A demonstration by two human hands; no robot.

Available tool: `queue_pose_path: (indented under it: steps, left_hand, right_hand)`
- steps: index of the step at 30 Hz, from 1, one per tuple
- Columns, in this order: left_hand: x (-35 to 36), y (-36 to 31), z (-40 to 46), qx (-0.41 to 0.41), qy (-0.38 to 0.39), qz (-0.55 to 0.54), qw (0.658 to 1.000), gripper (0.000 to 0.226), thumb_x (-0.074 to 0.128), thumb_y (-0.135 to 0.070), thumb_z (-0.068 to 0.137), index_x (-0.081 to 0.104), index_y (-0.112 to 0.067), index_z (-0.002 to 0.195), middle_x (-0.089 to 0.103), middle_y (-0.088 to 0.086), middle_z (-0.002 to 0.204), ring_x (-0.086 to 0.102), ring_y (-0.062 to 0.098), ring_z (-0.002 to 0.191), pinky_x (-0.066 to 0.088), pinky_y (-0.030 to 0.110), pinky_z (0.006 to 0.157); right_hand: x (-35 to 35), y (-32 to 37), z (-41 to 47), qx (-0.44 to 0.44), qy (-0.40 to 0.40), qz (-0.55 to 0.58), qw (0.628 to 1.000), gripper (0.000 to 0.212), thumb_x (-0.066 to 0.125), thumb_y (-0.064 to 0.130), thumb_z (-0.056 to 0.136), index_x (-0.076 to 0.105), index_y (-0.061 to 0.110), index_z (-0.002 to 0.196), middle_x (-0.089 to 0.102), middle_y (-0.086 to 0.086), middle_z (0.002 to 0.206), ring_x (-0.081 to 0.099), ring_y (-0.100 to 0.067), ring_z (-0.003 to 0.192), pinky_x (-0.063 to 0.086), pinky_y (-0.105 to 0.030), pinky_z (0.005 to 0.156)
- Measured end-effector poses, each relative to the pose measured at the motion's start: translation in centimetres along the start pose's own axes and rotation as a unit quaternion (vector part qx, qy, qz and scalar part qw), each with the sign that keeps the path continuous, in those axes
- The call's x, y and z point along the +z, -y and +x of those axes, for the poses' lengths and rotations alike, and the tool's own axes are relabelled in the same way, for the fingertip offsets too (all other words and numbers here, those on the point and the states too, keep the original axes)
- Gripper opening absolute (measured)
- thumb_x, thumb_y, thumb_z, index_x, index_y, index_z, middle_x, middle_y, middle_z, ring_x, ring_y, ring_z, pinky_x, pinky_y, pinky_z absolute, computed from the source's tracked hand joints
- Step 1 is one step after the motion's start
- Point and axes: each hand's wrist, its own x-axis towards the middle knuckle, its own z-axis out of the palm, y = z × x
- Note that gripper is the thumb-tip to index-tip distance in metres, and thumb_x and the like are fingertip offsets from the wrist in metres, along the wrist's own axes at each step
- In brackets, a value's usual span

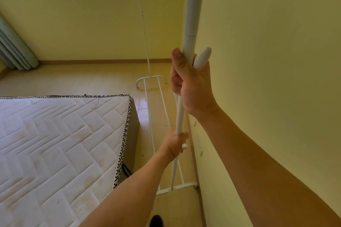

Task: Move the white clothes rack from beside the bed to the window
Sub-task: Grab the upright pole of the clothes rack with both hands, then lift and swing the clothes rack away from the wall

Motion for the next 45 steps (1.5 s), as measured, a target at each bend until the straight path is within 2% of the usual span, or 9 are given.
queue_pose_path:
  steps: [9,15,18,22,27,33,40,43,45]
  left_hand:
    - [-1.1,0.2,2.0,0.011,-0.049,-0.002,0.999,0.021,0.047,-0.024,0.067,0.038,-0.013,0.052,0.037,0.003,0.048,0.035,0.012,0.040,0.038,0.017,0.040]
    - [-1.8,0.0,4.3,0.017,-0.072,-0.010,0.997,0.024,0.049,-0.026,0.067,0.036,-0.018,0.048,0.036,-0.007,0.043,0.033,0.010,0.040,0.037,0.020,0.041]
    - [-2.2,0.1,5.6,0.012,-0.079,-0.032,0.996,0.025,0.049,-0.026,0.068,0.036,-0.020,0.047,0.034,-0.011,0.040,0.031,0.009,0.040,0.038,0.018,0.039]
    - [-2.8,-0.4,7.4,0.009,-0.094,-0.018,0.995,0.025,0.051,-0.029,0.068,0.039,-0.021,0.048,0.038,-0.009,0.039,0.038,0.007,0.038,0.038,0.028,0.046]
    - [-3.8,-1.8,9.7,0.000,-0.101,-0.017,0.995,0.028,0.049,-0.029,0.069,0.037,-0.025,0.044,0.042,-0.007,0.033,0.041,0.003,0.033,0.035,0.027,0.048]
    - [-5.2,-2.6,13.6,-0.011,-0.108,0.003,0.994,0.037,0.051,-0.017,0.086,0.037,-0.019,0.052,0.040,-0.009,0.036,0.042,0.004,0.036,0.036,0.026,0.048]
    - [-6.4,-3.9,20.3,-0.015,-0.118,0.015,0.993,0.037,0.052,-0.014,0.086,0.034,-0.019,0.053,0.036,-0.011,0.034,0.042,0.004,0.036,0.036,0.027,0.049]
    - [-6.9,-4.4,23.3,-0.026,-0.123,0.022,0.992,0.035,0.051,-0.017,0.085,0.035,-0.019,0.054,0.035,-0.011,0.042,0.046,0.000,0.033,0.037,0.028,0.051]
    - [-7.3,-5.0,25.1,-0.023,-0.124,0.023,0.992,0.027,0.049,-0.022,0.079,0.036,-0.017,0.056,0.037,-0.004,0.049,0.048,0.000,0.033,0.037,0.030,0.052]
  right_hand:
    - [0.9,-1.3,2.1,0.004,0.012,-0.006,1.000,0.038,0.054,0.022,0.092,0.036,0.015,0.059,0.028,0.000,0.047,0.026,-0.009,0.040,0.023,-0.021,0.042]
    - [1.2,-2.0,4.4,0.006,0.024,0.000,1.000,0.050,0.055,0.024,0.089,0.034,-0.009,0.058,0.026,-0.007,0.055,0.024,-0.011,0.040,0.023,-0.020,0.040]
    - [1.3,-2.6,5.4,0.012,0.032,-0.011,0.999,0.051,0.055,0.026,0.089,0.032,-0.005,0.056,0.027,-0.006,0.053,0.022,-0.014,0.041,0.021,-0.022,0.041]
    - [1.3,-3.1,7.4,0.021,0.040,-0.010,0.999,0.046,0.054,0.028,0.090,0.027,0.012,0.057,0.027,-0.002,0.051,0.022,-0.012,0.040,0.018,-0.023,0.041]
    - [1.4,-4.1,10.4,0.026,0.055,-0.008,0.998,0.042,0.055,0.029,0.090,0.033,0.015,0.058,0.024,-0.004,0.054,0.018,-0.016,0.043,0.016,-0.026,0.042]
    - [1.3,-6.0,14.1,0.035,0.072,0.007,0.997,0.041,0.055,0.028,0.090,0.038,0.020,0.054,0.026,0.000,0.047,0.020,-0.012,0.041,0.013,-0.028,0.041]
    - [-0.5,-8.7,20.3,0.052,0.067,-0.020,0.996,0.039,0.057,0.031,0.091,0.037,0.017,0.059,0.025,-0.005,0.056,0.020,-0.016,0.045,0.015,-0.031,0.043]
    - [-1.4,-9.7,22.8,0.057,0.063,-0.053,0.995,0.040,0.056,0.032,0.093,0.038,0.014,0.062,0.029,-0.008,0.057,0.024,-0.020,0.048,0.018,-0.038,0.047]
    - [-1.5,-10.4,24.2,0.040,0.031,-0.076,0.996,0.042,0.055,0.030,0.096,0.041,0.006,0.065,0.032,-0.012,0.060,0.027,-0.024,0.052,0.021,-0.043,0.051]
